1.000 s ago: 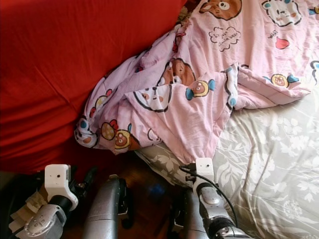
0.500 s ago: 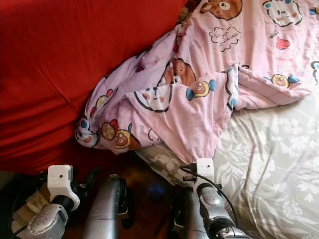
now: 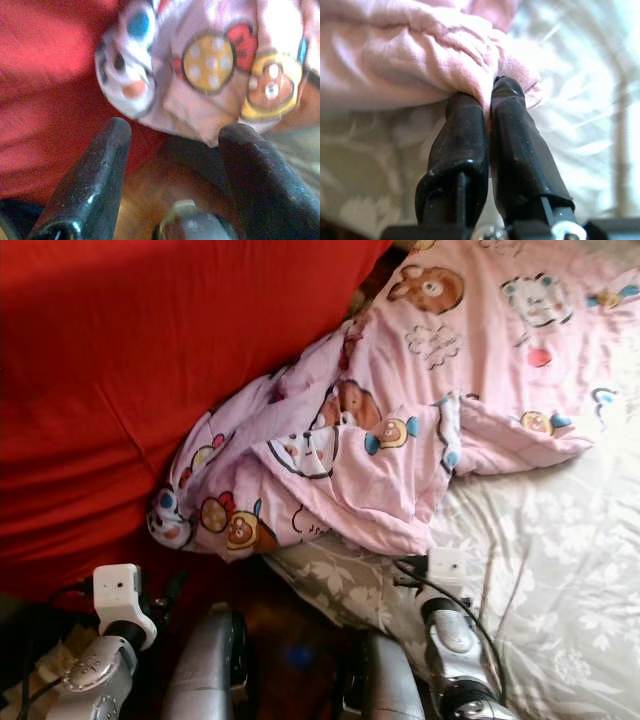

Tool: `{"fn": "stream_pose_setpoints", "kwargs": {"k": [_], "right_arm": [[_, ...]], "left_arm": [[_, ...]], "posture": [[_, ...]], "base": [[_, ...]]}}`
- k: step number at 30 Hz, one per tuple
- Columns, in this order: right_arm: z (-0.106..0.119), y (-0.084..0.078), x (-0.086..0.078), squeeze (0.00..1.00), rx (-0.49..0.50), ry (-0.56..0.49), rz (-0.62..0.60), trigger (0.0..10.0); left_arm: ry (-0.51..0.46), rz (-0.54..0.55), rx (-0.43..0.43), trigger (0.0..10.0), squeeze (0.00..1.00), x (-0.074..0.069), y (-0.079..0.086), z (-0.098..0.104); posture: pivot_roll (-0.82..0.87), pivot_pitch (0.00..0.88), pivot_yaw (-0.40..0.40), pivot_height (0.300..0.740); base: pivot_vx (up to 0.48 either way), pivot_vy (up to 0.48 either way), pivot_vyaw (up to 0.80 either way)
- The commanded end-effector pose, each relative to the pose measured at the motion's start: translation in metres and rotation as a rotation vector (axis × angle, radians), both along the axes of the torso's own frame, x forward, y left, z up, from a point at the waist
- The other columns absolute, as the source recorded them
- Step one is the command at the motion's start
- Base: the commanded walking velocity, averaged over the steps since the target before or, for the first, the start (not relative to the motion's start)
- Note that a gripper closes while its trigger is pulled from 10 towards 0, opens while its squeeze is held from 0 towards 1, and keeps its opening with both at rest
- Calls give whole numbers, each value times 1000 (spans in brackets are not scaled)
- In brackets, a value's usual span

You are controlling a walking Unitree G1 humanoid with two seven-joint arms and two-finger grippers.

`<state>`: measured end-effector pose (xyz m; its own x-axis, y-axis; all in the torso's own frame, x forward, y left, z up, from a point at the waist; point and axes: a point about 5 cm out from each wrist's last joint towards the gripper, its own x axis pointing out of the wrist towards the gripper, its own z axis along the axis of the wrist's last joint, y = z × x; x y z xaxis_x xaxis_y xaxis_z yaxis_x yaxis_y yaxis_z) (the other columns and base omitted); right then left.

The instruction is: Clean up the room

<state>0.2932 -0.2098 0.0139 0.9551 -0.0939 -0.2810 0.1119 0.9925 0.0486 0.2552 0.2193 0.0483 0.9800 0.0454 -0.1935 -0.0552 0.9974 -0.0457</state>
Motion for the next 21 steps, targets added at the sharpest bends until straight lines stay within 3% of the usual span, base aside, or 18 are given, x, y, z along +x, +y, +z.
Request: {"fn": "stream_pose_setpoints", "kwargs": {"k": [1,5,6,7,15,21], "right_arm": [[-2,-5,-6,0,23,-18,-28,0],[1,6,-4,0,30,-66,43,0],[1,7,-6,0,36,-81,48,9412],[1,6,-7,0,49,-86,39,10000],[-9,-7,-21,0,90,-66,-49,10000],[-19,-19,-30,0,82,5,-104,10000]], "left_arm": [[70,3,1,10000,0,-10,3,-20],[178,31,-17,10000,0,-16,3,-49],[230,42,-19,10000,0,-20,2,-60],[263,47,-21,10000,0,-23,1,-67],[409,61,-33,10000,0,-35,-6,-93],[492,80,-33,10000,0,-45,-5,-105]], "posture": [[96,68,-54,633],[41,0,-44,633],[32,0,-41,633],[24,0,-39,633],[-14,0,-38,633],[-16,0,-38,668]], "base": [[0,0,0],[0,0,0],[0,0,0],[0,0,0],[0,0,0],[0,0,0]]}}
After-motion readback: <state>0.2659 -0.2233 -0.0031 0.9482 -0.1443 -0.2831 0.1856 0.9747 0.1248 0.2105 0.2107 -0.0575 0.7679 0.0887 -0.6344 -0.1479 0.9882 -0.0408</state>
